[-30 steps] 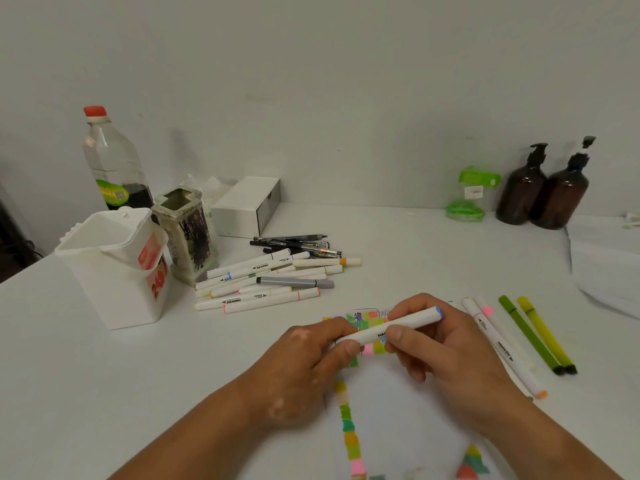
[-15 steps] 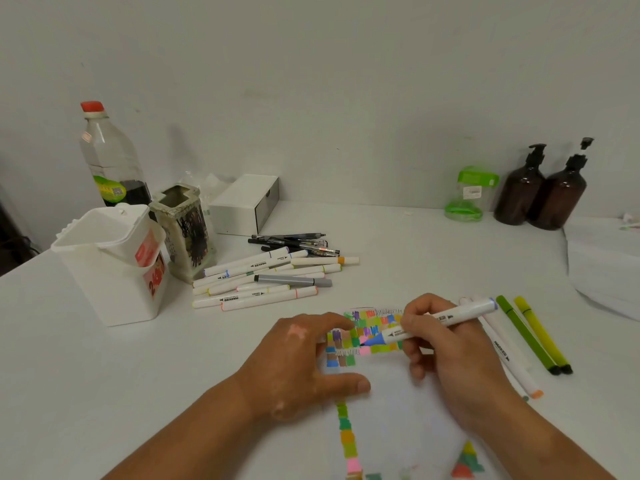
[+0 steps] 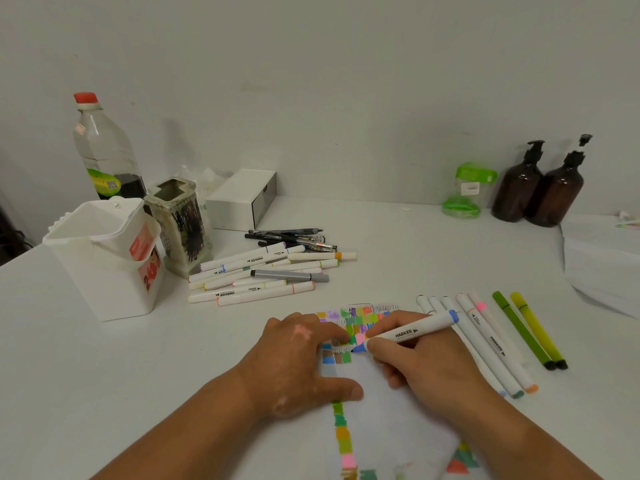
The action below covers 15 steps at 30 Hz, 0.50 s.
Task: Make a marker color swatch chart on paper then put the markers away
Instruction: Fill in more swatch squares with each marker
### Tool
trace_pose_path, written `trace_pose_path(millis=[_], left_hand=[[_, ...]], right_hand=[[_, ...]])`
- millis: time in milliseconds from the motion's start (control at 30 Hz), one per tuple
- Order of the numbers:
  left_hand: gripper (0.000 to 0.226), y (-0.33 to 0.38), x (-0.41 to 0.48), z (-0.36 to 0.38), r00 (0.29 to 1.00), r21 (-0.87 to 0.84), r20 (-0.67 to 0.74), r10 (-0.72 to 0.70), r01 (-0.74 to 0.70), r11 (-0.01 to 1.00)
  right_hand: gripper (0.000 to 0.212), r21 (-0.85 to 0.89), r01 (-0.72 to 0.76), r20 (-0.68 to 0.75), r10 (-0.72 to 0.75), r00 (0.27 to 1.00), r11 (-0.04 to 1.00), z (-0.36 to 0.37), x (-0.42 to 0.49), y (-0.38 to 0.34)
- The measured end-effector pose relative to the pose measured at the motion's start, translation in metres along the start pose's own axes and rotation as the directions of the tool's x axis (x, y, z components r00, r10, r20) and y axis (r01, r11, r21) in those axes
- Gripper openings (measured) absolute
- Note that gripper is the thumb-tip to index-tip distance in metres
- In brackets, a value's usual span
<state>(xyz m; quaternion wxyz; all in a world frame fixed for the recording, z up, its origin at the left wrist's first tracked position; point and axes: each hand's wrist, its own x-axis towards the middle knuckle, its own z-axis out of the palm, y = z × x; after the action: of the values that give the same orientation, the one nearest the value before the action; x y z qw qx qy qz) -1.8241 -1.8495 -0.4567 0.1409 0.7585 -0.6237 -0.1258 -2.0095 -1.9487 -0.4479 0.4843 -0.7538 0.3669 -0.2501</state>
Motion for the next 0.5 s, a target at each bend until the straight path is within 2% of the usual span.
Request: trace_pose_path(millis=[233, 500], left_hand=[[0.080, 0.0034, -0.0011, -0.0025, 1.000, -0.001, 0.003, -0.003, 0.003, 1.000], [0.081, 0.0049, -0.0013, -0.0037, 1.000, -0.001, 0.012, -0.009, 0.009, 1.000]], right_hand=[[0.012, -0.062, -0.003, 0.013, 0.004, 1.000, 0.998, -0.0011, 0.0003, 0.0013], [0.012, -0.058, -0.002, 0.012, 0.002, 1.000, 0.998, -0.0013, 0.0015, 0.0031]])
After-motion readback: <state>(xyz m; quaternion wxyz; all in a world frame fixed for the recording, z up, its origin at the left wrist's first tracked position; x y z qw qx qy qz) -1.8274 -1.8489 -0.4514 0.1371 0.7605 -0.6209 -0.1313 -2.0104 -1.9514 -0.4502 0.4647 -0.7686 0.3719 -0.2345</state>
